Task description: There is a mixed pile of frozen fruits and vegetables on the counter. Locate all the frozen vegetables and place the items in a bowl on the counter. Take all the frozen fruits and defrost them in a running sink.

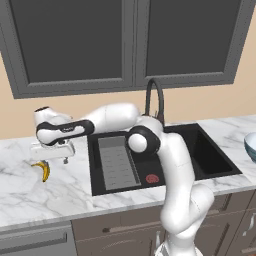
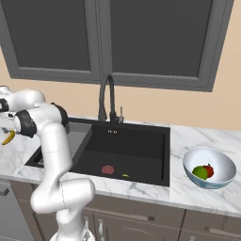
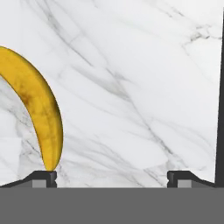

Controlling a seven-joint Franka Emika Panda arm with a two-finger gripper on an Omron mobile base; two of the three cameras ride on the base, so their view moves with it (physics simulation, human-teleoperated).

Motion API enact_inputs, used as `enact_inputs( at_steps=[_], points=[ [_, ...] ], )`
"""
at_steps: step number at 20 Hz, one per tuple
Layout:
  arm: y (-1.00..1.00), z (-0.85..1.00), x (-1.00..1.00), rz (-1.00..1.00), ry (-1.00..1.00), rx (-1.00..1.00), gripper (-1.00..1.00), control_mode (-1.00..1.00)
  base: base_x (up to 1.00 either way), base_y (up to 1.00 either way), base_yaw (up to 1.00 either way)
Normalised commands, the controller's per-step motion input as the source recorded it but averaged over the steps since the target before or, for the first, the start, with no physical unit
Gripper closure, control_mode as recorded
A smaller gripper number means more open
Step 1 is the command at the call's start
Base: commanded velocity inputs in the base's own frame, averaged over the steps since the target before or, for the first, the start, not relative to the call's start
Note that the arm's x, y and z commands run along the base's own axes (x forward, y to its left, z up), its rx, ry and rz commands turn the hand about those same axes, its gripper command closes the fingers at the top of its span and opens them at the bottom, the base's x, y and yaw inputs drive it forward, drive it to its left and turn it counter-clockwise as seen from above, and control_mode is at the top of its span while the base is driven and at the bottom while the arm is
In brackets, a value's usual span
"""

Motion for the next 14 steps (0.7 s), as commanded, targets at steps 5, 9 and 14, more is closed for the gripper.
enact_inputs(
  at_steps=[5, 9, 14],
  points=[
    [0.17, -0.14, 0.05, 0.0, -0.03, 0.03, -1.0, -1.0, 0.0, 0.0, 0.0],
    [0.28, -0.26, 0.1, 0.01, -0.01, 0.01, -1.0, -1.0, 0.0, 0.0, 0.0],
    [0.22, -0.25, 0.23, 0.0, 0.0, 0.0, -1.0, -1.0, 0.0, 0.0, 0.0]
  ],
)
